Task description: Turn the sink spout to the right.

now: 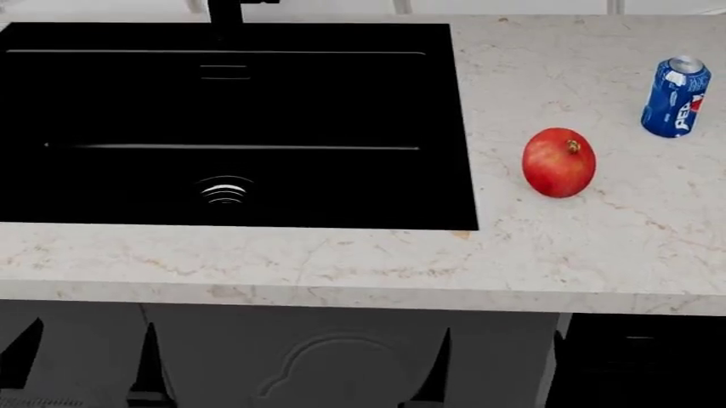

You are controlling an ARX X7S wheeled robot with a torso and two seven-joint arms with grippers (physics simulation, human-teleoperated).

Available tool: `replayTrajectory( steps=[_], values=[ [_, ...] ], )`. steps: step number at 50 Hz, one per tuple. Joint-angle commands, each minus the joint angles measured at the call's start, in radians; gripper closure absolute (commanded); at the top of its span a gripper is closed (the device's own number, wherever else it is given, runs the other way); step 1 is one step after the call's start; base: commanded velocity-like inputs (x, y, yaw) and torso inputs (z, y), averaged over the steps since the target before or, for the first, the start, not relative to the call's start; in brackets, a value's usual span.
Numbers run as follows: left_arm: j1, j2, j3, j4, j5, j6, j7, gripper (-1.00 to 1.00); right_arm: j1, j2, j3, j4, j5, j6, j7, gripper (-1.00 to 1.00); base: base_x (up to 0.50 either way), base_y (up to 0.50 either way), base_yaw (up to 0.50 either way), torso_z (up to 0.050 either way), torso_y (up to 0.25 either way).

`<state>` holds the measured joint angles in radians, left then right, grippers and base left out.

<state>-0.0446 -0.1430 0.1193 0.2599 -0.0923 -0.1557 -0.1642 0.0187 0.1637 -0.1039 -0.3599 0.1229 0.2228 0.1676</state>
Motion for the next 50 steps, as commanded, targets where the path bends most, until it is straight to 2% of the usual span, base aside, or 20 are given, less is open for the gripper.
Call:
replayTrajectory(
  steps=[1, 15, 25, 42, 50],
  values=[
    [-0.066, -0.025, -0.016, 0.156, -0.017, -0.126, -0.025, -1.0, 0.041, 0.035, 0.022, -0.132, 0.017, 0.106, 0.024, -1.0, 0.0, 0.0, 0.0, 0.0, 0.0],
    [-0.182, -0.062, -0.077, 0.246, -0.049, -0.242, -0.052, -1.0, 0.081, 0.078, 0.057, -0.194, 0.031, 0.163, 0.045, -1.0, 0.0, 0.0, 0.0, 0.0, 0.0],
    [-0.207, -0.071, -0.127, 0.277, -0.075, -0.285, -0.077, -1.0, 0.098, 0.101, 0.085, -0.246, 0.041, 0.211, 0.063, -1.0, 0.0, 0.0, 0.0, 0.0, 0.0],
    [-0.226, -0.088, -0.146, 0.308, -0.09, -0.321, -0.098, -1.0, 0.124, 0.126, 0.107, -0.278, 0.048, 0.253, 0.078, -1.0, 0.0, 0.0, 0.0, 0.0, 0.0],
    [-0.234, -0.094, -0.152, 0.316, -0.1, -0.329, -0.101, -1.0, 0.193, 0.148, 0.107, -0.283, 0.054, 0.314, 0.077, -1.0, 0.0, 0.0, 0.0, 0.0, 0.0]
  ],
)
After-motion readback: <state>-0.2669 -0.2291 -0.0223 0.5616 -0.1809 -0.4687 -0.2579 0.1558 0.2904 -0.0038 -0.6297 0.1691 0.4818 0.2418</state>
